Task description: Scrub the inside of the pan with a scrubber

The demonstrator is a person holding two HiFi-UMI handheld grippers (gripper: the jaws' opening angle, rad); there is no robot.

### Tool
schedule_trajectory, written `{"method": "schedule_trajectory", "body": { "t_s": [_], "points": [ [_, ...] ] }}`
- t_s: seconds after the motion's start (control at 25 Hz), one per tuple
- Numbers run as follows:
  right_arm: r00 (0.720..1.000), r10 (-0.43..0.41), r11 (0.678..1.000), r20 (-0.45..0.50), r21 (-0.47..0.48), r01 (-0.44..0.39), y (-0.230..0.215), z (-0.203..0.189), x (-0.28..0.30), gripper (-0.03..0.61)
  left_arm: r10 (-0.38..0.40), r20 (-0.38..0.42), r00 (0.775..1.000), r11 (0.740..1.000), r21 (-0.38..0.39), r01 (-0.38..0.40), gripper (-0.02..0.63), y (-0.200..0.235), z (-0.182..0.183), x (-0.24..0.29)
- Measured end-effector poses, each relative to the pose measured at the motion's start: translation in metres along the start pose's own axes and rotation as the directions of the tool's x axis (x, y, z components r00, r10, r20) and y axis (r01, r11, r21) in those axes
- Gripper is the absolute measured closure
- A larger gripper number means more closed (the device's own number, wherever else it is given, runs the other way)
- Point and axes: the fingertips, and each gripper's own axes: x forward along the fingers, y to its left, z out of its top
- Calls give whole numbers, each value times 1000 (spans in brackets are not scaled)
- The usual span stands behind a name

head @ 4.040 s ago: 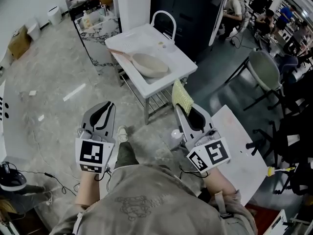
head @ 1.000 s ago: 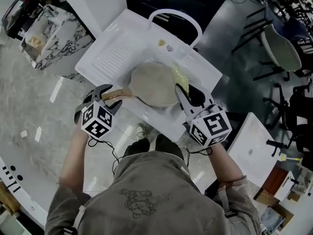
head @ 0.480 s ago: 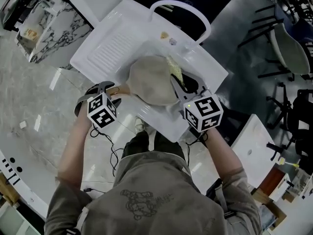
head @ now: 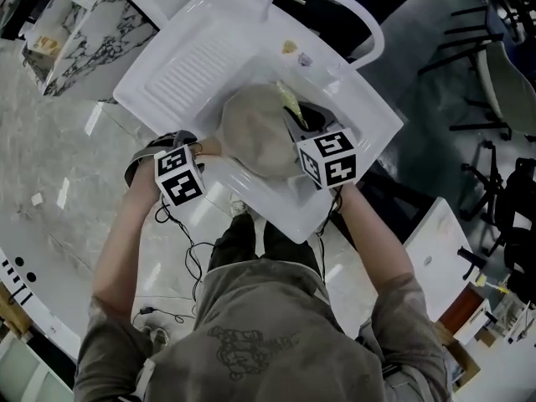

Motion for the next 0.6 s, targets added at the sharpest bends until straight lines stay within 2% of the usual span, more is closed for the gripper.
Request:
{"method": "schedule_trajectory", "body": {
  "t_s": [0.52, 0.6],
  "points": [
    [988, -8, 997, -153, 72, 20, -27, -68, 88, 502, -97, -54, 994, 995, -21, 96, 365, 0, -12, 27],
    [984, -27, 996, -174, 79, 41, -32, -77, 98, 502, -98, -59, 993, 995, -27, 96, 391, 1, -11, 28]
  ]
}}
